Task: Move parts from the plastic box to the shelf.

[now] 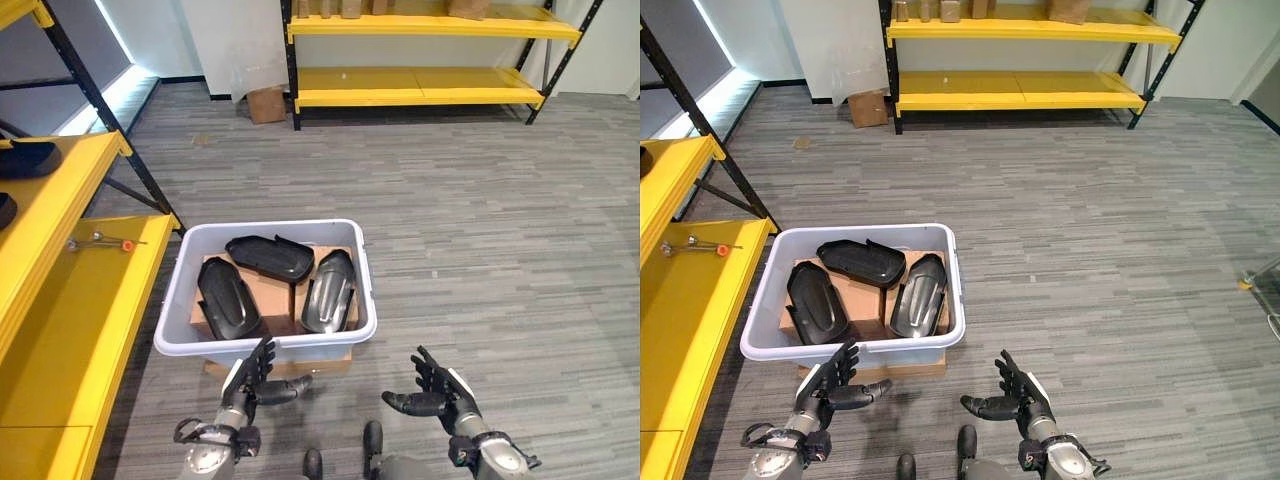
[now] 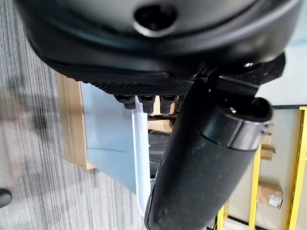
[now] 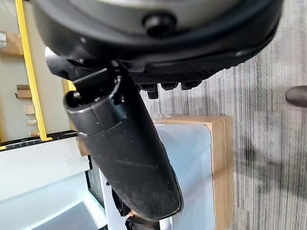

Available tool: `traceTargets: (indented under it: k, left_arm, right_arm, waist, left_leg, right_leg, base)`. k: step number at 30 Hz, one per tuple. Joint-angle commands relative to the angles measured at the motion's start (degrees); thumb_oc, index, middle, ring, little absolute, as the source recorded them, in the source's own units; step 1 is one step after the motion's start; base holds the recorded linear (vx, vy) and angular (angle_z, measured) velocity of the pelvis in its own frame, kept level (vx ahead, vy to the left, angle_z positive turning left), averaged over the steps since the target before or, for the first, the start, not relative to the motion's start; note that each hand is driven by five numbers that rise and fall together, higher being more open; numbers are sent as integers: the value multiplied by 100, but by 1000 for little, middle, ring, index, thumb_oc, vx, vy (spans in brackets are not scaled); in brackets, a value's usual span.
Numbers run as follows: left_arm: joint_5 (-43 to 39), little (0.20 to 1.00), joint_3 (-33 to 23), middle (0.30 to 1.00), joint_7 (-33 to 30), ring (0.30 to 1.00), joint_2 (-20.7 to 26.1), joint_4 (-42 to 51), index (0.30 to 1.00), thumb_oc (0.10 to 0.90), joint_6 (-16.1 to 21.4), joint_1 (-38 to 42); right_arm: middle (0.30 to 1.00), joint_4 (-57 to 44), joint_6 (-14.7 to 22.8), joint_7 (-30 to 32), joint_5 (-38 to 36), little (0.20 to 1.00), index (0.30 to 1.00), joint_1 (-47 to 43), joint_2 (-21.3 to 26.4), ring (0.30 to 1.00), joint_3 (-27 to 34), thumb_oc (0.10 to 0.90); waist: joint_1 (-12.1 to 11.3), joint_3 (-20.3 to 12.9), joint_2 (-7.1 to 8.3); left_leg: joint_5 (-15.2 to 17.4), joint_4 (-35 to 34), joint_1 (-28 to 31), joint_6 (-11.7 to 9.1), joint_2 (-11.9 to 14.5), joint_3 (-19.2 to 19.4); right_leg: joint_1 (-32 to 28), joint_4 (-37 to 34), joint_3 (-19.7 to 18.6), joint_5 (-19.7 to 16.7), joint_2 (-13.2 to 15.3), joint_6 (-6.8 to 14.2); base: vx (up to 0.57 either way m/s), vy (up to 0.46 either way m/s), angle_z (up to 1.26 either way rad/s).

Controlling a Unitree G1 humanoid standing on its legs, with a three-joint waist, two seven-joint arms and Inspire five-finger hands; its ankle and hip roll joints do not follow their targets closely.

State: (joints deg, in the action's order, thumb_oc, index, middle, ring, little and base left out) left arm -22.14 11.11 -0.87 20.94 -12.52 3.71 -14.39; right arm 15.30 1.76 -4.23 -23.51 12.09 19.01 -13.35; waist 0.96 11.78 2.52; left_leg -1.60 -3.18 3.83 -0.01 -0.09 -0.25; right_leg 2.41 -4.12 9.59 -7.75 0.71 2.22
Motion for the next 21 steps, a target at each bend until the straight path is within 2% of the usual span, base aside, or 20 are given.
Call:
traceTargets:
  k: [1,2,3,4,5,7,8,10,11,12,14,15,16,17,19,21]
  left_arm:
    - [-99,1000,-93,1000,108,1000,50,544,1000,900,474,454]
    - [-99,1000,-92,1000,108,1000,49,543,1000,900,474,458]
    - [-121,1000,-83,1000,117,1000,49,552,1000,900,468,445]
    - [-160,1000,-99,1000,106,1000,59,602,1000,900,457,434]
    - [-160,1000,-100,1000,105,1000,60,605,1000,900,454,429]
    - [-163,1000,-118,1000,59,1000,73,663,1000,900,458,375]
    - [-161,1000,-130,1000,12,1000,67,655,1000,900,460,371]
    - [-168,1000,-120,1000,-44,1000,62,645,1000,900,453,398]
    - [-214,1000,-102,1000,-42,1000,15,607,1000,900,474,390]
    - [-214,1000,-101,1000,-41,1000,13,604,1000,900,476,390]
    - [-214,1000,-29,1000,8,1000,24,570,1000,900,468,486]
    - [-245,1000,-5,1000,90,1000,87,623,1000,900,474,474]
    - [-245,1000,-4,1000,90,1000,89,624,1000,900,473,473]
    - [-128,1000,-12,1000,110,1000,193,603,1000,900,483,499]
    - [-128,1000,-4,1000,104,1000,221,596,1000,900,489,502]
    - [-84,1000,-55,1000,-8,1000,309,570,1000,900,493,573]
  right_arm:
    - [1000,-564,508,-65,-151,1000,1000,-322,357,1000,58,900]
    - [1000,-563,509,-66,-152,1000,1000,-325,357,1000,59,900]
    - [1000,-566,503,-56,-127,1000,1000,-346,406,1000,42,900]
    - [1000,-585,515,-20,-144,1000,1000,-343,406,1000,60,900]
    - [1000,-587,515,-19,-144,1000,1000,-340,405,1000,58,900]
    - [1000,-628,538,33,-165,1000,1000,-278,383,1000,102,900]
    - [1000,-642,545,70,-163,1000,1000,-255,371,1000,120,900]
    - [1000,-628,548,114,-184,1000,1000,-214,387,1000,169,900]
    - [1000,-625,546,135,-169,1000,1000,-216,392,1000,175,900]
    - [1000,-625,547,135,-169,1000,1000,-216,394,1000,175,900]
    - [1000,-616,554,138,-157,1000,1000,-225,363,1000,231,900]
    - [1000,-738,561,159,-182,1000,1000,-205,344,1000,338,900]
    - [1000,-743,559,159,-181,1000,1000,-201,342,1000,340,900]
    - [1000,-814,572,212,32,1000,1000,-211,345,1000,445,900]
    - [1000,-810,589,267,79,1000,1000,-239,320,1000,451,900]
    - [1000,-871,620,406,270,1000,1000,-387,261,1000,477,900]
  waist:
    - [-23,61,90]
    - [-14,61,80]
    - [-64,128,82]
    - [-51,116,133]
    - [-57,122,132]
    - [-81,20,199]
    - [-98,-28,186]
    - [-50,-83,94]
    - [-57,-144,-32]
    - [-62,-139,-35]
    - [40,-216,-99]
    - [23,-233,-68]
    - [18,-230,-61]
    - [-4,-246,6]
    - [-28,-247,27]
    - [-71,-265,74]
  left_leg:
    - [234,2478,-971,-284,-235,262]
    - [254,2526,-1002,-288,-224,249]
    - [127,2762,-1107,-352,-177,175]
    - [183,2555,-1171,-283,183,190]
    - [192,2552,-1155,-285,188,194]
    - [188,1659,-921,-285,730,163]
    - [-47,1221,-935,-341,1071,8]
    - [-593,616,-854,-497,1515,-35]
    - [-572,311,-672,-571,1545,-231]
    - [-562,315,-664,-571,1548,-226]
    - [-545,216,-616,-688,1496,105]
    - [-385,314,-578,-651,1316,149]
    - [-377,323,-575,-646,1307,153]
    - [-210,398,-584,-586,1136,316]
    - [-166,391,-574,-546,1074,353]
    - [-87,295,-535,-441,907,503]
  right_leg:
    - [-169,683,-103,724,252,4]
    - [-160,691,-91,728,242,0]
    - [-178,730,-90,785,242,-45]
    - [-225,714,-74,807,333,-15]
    - [-238,712,-78,811,329,-15]
    - [-285,646,-82,871,477,94]
    - [-282,657,-107,925,556,152]
    - [-308,677,-142,1030,625,191]
    - [-343,695,-215,1082,671,256]
    - [-349,696,-219,1085,669,257]
    - [-466,626,-146,966,837,334]
    - [-557,518,-154,834,1003,418]
    - [-566,508,-157,830,1012,423]
    - [-623,461,-133,719,1227,557]
    - [-580,470,-169,682,1283,601]
    - [-505,446,-168,513,1454,729]
  base:
    - [-91,-40,43]
    - [-100,-35,57]
    - [17,45,33]
    - [25,45,14]
    - [76,89,2]
    - [127,164,10]
    - [144,210,13]
    - [151,295,12]
    - [142,292,3]
    - [165,279,-9]
    - [176,290,-16]
    - [156,284,3]
    - [187,358,8]
    - [102,240,10]
    - [75,219,13]
    - [58,220,14]
